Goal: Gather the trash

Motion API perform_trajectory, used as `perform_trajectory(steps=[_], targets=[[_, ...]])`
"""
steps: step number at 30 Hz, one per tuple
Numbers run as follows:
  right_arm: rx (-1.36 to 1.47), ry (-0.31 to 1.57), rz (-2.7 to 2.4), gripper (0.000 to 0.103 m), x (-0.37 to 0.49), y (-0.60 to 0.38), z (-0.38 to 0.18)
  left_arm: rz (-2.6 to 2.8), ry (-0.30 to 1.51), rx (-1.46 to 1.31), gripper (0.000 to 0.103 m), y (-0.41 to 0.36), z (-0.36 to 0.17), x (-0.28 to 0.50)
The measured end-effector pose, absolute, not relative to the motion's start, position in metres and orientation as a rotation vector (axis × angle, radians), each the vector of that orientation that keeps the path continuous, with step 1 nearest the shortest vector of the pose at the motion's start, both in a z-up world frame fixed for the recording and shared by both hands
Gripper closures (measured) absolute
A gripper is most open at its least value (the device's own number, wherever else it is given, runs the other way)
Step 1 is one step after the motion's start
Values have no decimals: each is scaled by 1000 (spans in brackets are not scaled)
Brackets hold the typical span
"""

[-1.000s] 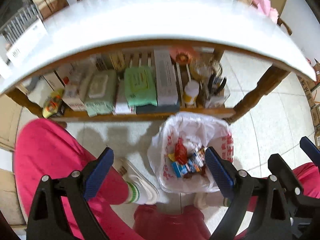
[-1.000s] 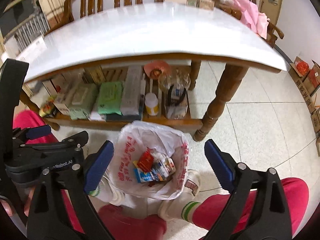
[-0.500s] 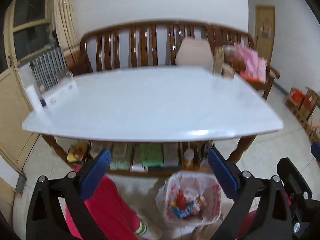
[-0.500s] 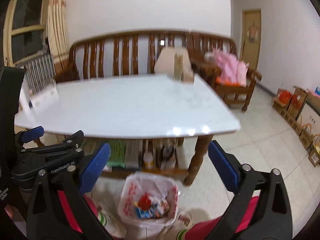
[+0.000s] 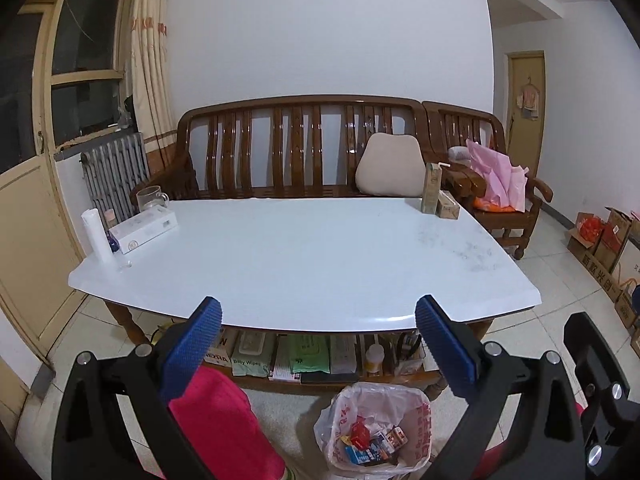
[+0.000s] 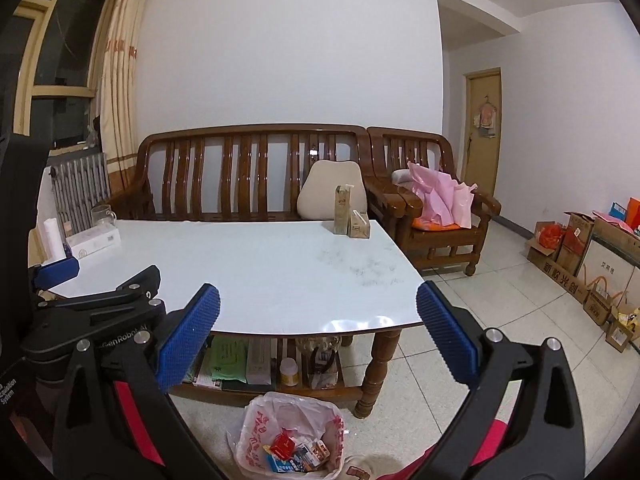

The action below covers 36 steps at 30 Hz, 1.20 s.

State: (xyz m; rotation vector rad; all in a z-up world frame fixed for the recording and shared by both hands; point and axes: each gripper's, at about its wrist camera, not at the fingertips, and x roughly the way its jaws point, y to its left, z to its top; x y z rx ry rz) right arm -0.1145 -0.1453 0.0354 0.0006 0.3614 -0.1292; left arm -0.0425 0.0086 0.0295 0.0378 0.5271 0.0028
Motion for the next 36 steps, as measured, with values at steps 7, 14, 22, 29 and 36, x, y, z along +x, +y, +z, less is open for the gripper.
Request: perform_trajectory(steps=[7,14,22,29,36], targets=[[4,352,-151,7,-121,-146,41,-7,518,42,8,7,32,-46],[-10,354,-171,7,-121,-141,44,-12,529,41,8,7,31,-44],[-36,354,-177,7,-119,-135,45,-8,545,33,8,14,29,-40],[-36,358,-175,7,-116,-133,45,-3,546,35,8,16,29,-38],[-35,358,-174,7,-116,-132,46,-2,547,36,8,17,29,-38]])
